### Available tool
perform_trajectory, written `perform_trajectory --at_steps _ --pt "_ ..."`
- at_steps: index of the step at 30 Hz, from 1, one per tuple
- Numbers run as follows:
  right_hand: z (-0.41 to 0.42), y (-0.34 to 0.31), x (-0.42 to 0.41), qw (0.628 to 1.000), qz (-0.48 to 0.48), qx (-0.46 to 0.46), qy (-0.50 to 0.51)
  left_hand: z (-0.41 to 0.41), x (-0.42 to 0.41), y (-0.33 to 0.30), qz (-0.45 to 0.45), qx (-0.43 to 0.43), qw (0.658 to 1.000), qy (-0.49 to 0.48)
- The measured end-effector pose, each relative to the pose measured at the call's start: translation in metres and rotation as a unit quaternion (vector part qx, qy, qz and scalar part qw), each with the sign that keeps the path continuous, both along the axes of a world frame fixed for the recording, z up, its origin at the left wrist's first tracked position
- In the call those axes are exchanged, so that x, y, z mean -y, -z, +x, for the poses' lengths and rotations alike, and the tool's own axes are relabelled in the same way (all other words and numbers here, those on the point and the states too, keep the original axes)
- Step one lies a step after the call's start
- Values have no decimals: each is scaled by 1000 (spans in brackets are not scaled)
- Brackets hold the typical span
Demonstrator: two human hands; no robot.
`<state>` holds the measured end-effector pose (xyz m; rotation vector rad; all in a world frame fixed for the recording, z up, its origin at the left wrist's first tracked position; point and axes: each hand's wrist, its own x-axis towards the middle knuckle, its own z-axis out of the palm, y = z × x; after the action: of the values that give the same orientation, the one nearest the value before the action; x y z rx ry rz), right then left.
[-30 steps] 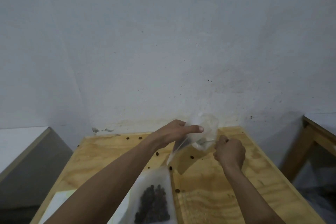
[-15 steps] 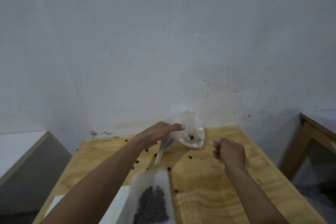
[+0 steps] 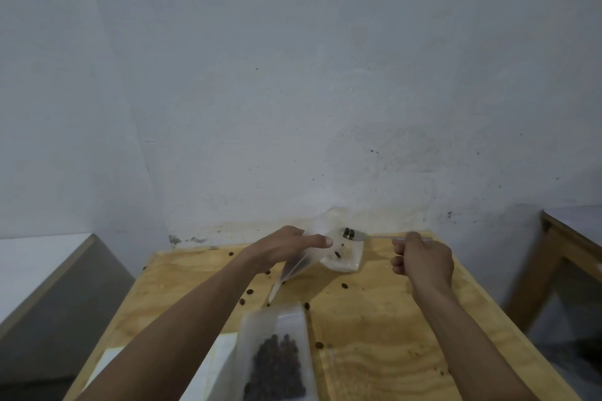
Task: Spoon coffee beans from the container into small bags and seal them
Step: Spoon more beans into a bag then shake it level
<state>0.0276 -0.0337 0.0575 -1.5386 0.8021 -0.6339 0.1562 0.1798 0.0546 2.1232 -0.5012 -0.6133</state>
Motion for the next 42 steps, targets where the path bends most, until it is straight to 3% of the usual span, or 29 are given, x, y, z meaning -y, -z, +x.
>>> perform_trajectory --at_steps 4,9,14,21,24,27,30,32,34,37,42 --pt "1 -23 3 998 -51 23 -25 -6 -2 -4 -11 -3 1000 29" --pt "8 -34 -7 961 -239 42 -130 -6 1 -4 4 7 999 43" --pt "10 -17 -1 898 -433 79 6 -6 0 -3 -11 0 999 32" --pt "14 30 -13 848 -522 -53 -75 -5 7 -5 -42 -8 999 33" --pt "18 37 -15 856 -504 -73 -88 -5 12 -7 -51 -6 998 38" --pt "22 39 -16 900 -422 -95 -63 -8 17 -14 -49 0 998 45" --pt "28 44 -9 980 -156 -121 -2 -9 27 -21 -39 3 997 66" --pt "27 47 -8 991 20 -134 16 -11 34 -26 -28 12 997 75" --pt "25 51 -9 988 106 -116 14 -10 36 -31 -16 21 997 79" --pt "21 55 -9 990 128 -59 5 -4 27 -30 -10 11 997 78" --pt "14 45 -2 999 27 -21 -14 10 4 -16 -12 6 999 30"
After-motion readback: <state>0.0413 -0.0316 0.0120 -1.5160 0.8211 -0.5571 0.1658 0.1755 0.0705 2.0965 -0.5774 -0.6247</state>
